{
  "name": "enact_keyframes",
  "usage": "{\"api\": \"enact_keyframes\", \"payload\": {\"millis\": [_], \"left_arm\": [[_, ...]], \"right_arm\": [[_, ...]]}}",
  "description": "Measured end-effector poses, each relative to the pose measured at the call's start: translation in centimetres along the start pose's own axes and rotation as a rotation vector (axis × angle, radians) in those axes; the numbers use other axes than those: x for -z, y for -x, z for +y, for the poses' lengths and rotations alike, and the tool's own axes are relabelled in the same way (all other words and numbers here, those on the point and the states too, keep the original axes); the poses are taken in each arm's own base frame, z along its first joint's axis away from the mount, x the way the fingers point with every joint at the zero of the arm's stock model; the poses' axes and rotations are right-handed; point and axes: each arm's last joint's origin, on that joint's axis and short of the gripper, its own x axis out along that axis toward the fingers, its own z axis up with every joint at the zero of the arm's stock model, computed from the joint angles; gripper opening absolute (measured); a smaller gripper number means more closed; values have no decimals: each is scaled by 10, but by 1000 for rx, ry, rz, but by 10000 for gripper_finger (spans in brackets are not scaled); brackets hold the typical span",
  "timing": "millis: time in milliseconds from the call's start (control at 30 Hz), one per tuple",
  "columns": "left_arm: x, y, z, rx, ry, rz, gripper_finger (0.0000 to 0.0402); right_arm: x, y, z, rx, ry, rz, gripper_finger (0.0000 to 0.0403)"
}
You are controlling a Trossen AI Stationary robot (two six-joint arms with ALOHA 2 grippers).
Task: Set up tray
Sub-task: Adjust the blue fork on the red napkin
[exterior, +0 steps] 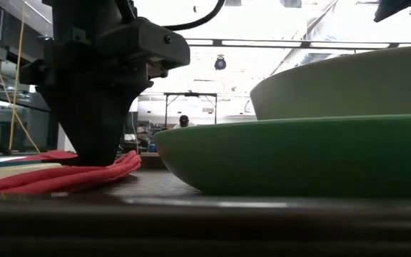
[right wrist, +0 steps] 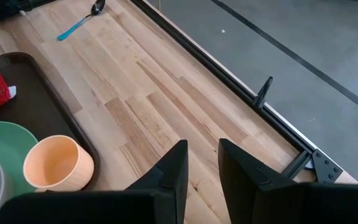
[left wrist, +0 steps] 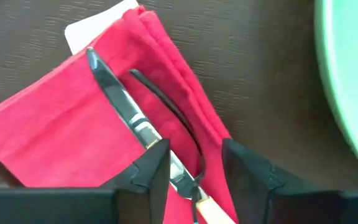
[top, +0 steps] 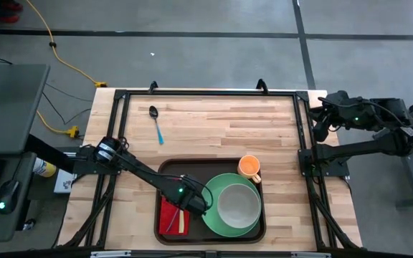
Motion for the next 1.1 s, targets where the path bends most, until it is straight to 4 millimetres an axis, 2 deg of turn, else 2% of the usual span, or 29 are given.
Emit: {"api": "enact_keyframes", "payload": {"millis": [300, 633, 767, 867, 1100], "left_arm": [[0, 0, 0, -5, -1, -3, 118], [0, 0, 0, -2, -30, -8, 14], [0, 0, 0, -2, -30, -7, 21], [-1, 4, -2, 1, -34, -10, 12], [-9, 38, -5, -51, -51, -65, 12]], "right_arm": [[0, 0, 0, 0, 1, 0, 67], [0, 0, 0, 0, 12, 0, 67], [0, 0, 0, 6, 12, -3, 67], [0, 0, 0, 9, 16, -4, 67], [0, 0, -1, 29, 21, -13, 67]]}}
